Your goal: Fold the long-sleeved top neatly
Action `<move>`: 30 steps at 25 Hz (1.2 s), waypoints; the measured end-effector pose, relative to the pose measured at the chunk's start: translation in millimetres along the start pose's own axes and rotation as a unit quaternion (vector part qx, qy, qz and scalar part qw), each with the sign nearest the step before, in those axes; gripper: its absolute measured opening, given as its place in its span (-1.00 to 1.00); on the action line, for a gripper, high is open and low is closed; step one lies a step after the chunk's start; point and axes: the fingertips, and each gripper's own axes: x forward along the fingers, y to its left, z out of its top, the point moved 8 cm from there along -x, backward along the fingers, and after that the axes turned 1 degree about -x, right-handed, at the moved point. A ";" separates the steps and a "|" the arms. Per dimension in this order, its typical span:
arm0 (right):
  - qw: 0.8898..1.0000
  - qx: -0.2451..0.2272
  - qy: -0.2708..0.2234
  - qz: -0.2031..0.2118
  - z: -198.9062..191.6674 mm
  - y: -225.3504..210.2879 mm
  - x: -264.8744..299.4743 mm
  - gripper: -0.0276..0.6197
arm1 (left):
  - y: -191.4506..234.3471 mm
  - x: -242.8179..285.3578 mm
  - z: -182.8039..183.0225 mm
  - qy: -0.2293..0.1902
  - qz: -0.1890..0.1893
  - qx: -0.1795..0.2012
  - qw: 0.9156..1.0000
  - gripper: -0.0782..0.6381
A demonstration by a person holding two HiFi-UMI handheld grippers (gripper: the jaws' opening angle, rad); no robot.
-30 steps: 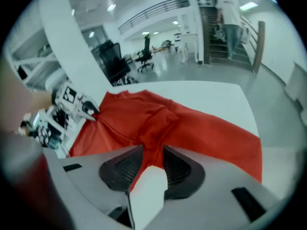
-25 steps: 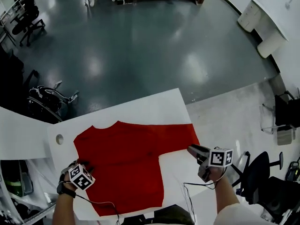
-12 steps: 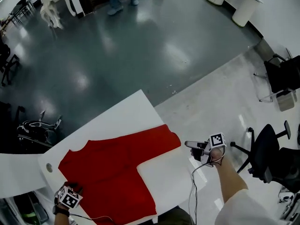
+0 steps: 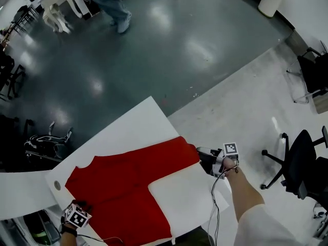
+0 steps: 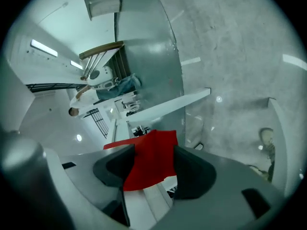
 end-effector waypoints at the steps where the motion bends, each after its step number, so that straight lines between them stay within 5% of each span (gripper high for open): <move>1: 1.000 0.000 0.009 0.001 -1.3 -1.2 5.2 -0.13 | 0.1 -0.1 0.5 0.003 -0.001 0.002 1.000 -0.39; 2: 1.000 -0.003 0.015 -0.001 -2.9 -1.5 8.7 -0.13 | 0.0 -0.1 0.7 0.006 -0.002 0.003 1.000 -0.39; 7: 0.998 -0.046 0.026 -0.021 -3.1 8.2 10.3 -0.85 | -0.5 -0.9 -0.6 0.007 -0.003 0.003 1.000 -0.39; 17: 0.981 -0.175 -0.011 -0.079 3.3 64.7 -25.4 -0.86 | -1.7 1.3 -5.9 -0.017 0.007 -0.007 1.000 -0.39; 25: 0.940 -0.306 -0.023 -0.150 -9.1 146.2 -43.9 -0.86 | -3.5 -2.6 -4.1 -0.035 0.019 -0.017 0.999 -0.39; 30: 0.891 -0.419 -0.009 -0.177 -42.3 209.6 -24.5 -0.86 | -3.9 -5.3 -6.6 -0.066 0.019 -0.027 0.997 -0.38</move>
